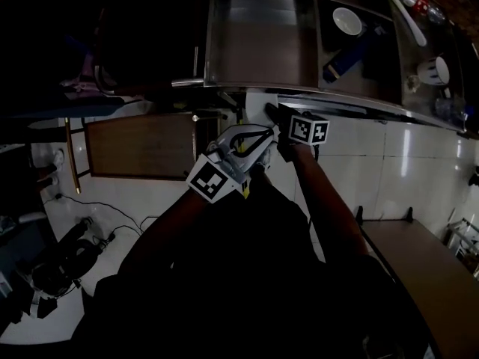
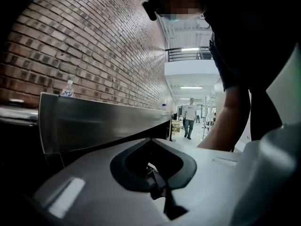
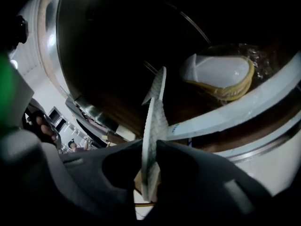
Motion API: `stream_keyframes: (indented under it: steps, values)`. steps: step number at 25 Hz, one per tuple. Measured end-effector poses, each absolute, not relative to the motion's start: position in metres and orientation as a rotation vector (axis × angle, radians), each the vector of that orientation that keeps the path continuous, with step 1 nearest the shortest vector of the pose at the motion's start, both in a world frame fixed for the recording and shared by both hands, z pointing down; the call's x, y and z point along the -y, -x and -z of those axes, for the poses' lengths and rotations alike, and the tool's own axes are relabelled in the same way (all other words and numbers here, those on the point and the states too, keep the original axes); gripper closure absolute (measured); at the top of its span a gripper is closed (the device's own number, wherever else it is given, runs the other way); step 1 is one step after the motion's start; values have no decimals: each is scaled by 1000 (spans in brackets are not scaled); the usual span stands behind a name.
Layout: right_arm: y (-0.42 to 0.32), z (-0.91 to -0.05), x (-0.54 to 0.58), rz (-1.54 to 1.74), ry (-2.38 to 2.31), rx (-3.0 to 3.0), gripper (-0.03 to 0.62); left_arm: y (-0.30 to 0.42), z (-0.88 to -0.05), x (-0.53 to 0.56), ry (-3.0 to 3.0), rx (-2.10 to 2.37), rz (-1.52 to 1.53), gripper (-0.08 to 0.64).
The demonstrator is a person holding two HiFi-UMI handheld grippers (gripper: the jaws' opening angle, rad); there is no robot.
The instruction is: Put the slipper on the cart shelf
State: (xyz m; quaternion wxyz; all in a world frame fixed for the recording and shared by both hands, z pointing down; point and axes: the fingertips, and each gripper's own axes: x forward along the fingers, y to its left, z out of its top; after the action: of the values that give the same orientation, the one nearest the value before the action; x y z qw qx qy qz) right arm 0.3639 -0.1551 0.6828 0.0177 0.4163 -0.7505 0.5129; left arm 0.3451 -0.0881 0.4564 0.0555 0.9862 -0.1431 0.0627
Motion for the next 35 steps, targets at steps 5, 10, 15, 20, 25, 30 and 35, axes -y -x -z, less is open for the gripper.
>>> stream_keyframes:
  steps: [5,10,15,20,25,30,35]
  values:
    - [-378,-678,189,-1511,-1365,2408,525,-342,-458,91,-2997,476,-207,560]
    - [-386,-676,206,-1495,-1422,2450,525,-337,-466,89,-2969,495,-215,560]
    - [-389,-674,218,-1428,-1455,2506,525,-336,-468,89,-2970,496,-204,560]
    - [-393,-661,229,-1176,-1578,2567,525,-332,-471,89,-2969,504,-203,560]
    - [-394,-654,241,-1004,-1672,2569,525,-327,-477,89,-2955,504,-218,560]
    - [-397,-661,251,-951,-1674,2508,515,-324,-477,88,-2959,510,-212,560]
    - [-408,-659,252,-685,-1721,2368,477,-321,-476,87,-2981,503,-214,560]
